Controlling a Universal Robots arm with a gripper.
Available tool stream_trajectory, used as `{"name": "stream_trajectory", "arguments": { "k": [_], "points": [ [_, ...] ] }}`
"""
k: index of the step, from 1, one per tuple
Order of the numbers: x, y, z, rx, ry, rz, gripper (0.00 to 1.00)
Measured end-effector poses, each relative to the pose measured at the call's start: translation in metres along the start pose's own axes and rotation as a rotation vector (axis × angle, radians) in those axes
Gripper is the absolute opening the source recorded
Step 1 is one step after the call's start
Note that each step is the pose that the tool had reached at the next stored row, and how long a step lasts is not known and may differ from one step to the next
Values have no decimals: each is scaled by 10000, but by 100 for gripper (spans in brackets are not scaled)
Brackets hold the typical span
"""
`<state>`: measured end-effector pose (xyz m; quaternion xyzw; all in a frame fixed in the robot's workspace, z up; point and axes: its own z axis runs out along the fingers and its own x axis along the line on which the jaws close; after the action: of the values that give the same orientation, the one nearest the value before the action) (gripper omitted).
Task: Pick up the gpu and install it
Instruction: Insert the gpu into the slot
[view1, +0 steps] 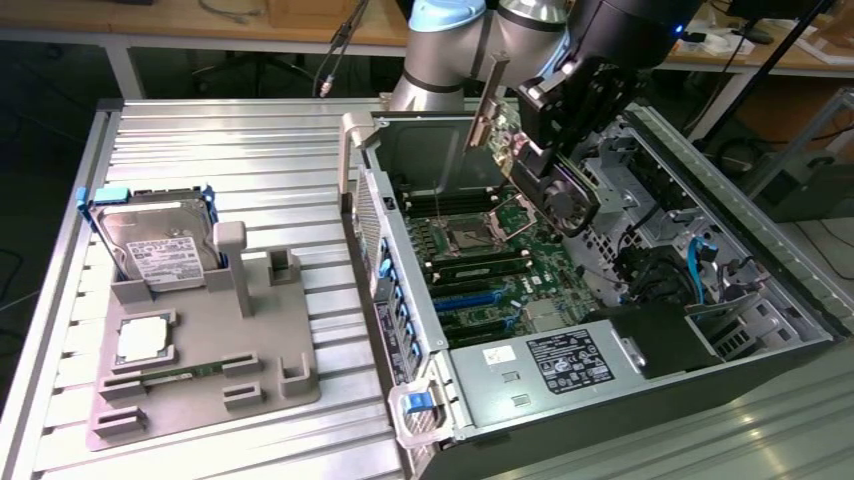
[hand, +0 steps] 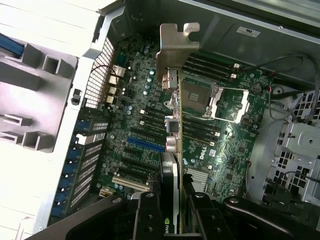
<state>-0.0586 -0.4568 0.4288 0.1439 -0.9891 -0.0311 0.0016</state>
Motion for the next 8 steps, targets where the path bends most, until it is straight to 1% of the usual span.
{"name": "stream_trajectory", "arguments": {
  "k": [8],
  "points": [
    [0, 0, 0, -2, 15, -240, 27]
  ]
}}
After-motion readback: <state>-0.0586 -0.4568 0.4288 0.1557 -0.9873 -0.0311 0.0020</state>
